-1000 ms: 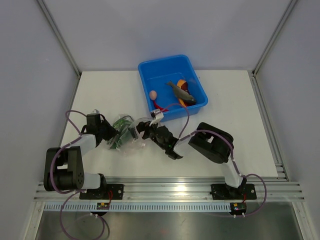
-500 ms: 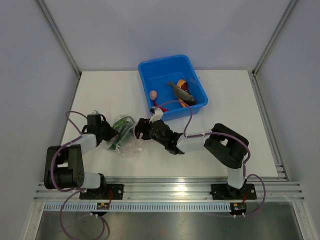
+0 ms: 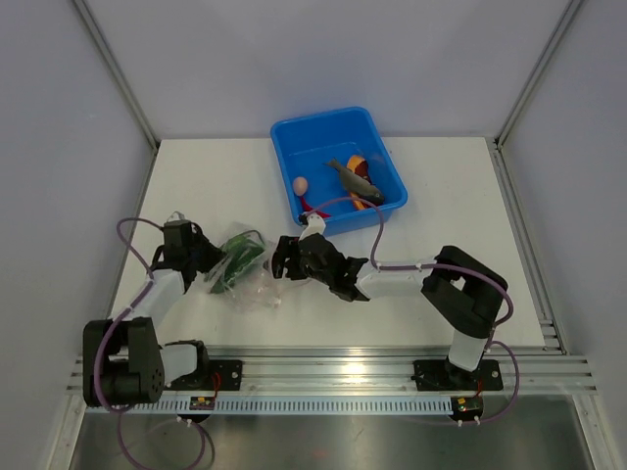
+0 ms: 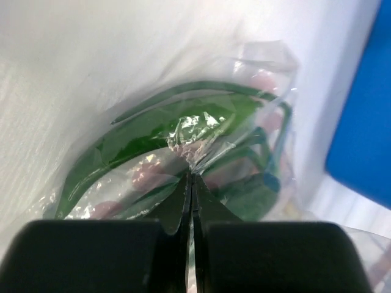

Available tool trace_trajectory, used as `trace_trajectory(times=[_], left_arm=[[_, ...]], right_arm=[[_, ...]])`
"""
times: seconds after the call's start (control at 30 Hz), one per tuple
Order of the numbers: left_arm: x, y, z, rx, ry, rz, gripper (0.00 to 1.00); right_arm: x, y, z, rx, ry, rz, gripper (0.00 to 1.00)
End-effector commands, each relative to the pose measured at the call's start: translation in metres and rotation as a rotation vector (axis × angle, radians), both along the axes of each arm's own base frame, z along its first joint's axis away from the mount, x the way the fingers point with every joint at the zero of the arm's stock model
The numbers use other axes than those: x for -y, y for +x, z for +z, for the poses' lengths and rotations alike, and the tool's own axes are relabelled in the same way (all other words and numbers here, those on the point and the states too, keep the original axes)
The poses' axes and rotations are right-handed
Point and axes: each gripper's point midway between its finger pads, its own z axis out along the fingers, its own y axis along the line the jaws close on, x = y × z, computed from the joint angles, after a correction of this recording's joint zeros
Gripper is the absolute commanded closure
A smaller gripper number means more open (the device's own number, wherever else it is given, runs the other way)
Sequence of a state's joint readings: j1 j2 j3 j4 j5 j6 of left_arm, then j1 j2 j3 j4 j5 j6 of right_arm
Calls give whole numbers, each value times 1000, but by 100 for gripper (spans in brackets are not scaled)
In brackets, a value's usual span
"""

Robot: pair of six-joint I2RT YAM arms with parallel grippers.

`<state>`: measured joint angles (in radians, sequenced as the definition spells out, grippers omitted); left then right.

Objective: Open the zip-top bag and remove the fake food
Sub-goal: Pick up the fake vegetable at the center of the board.

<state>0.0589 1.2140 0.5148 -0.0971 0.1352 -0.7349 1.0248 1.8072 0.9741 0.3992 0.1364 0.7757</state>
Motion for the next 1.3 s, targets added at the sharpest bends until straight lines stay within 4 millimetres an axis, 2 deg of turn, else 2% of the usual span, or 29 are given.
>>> trace_trajectory(times=[0.0, 0.1, 0.27, 0.43, 0.5, 0.6, 0.67, 0.7, 0.77, 0.93, 1.1, 1.27], left_arm=[[-10, -3, 19, 61, 28, 70, 100], [-16, -2, 41, 137, 59, 86, 100], [-16, -2, 65, 201, 60, 88, 100], [-14, -4, 89, 276, 57, 80, 100], [-13, -7, 106, 334, 56, 80, 100], [-10, -11, 133, 423, 47, 79, 100], [-7, -15, 140, 422, 49, 71, 100], [-8, -14, 151, 436, 57, 70, 100], [-9, -15, 149, 418, 64, 72, 100], [-5, -11, 122, 356, 53, 52, 100], [-10, -12, 116, 357, 73, 68, 100], [-4, -7, 81, 262, 48, 46, 100]], right_arm=[[12, -10, 12, 5, -3, 12, 28], [23, -13, 8, 4, -18, 6, 29], [34, -13, 2, 18, -42, -4, 30], [32, -13, -13, 12, -61, 9, 31], [26, -13, -16, 1, -58, 22, 30], [20, -12, -35, -33, -77, 22, 30], [17, -10, -39, -41, -81, 20, 30], [17, -11, -44, -51, -84, 23, 30], [14, -13, -44, -62, -72, 34, 28], [4, -19, -36, -62, -12, 80, 25], [-2, -18, -35, -55, 8, 109, 23], [-8, -21, -30, -66, 33, 129, 16]])
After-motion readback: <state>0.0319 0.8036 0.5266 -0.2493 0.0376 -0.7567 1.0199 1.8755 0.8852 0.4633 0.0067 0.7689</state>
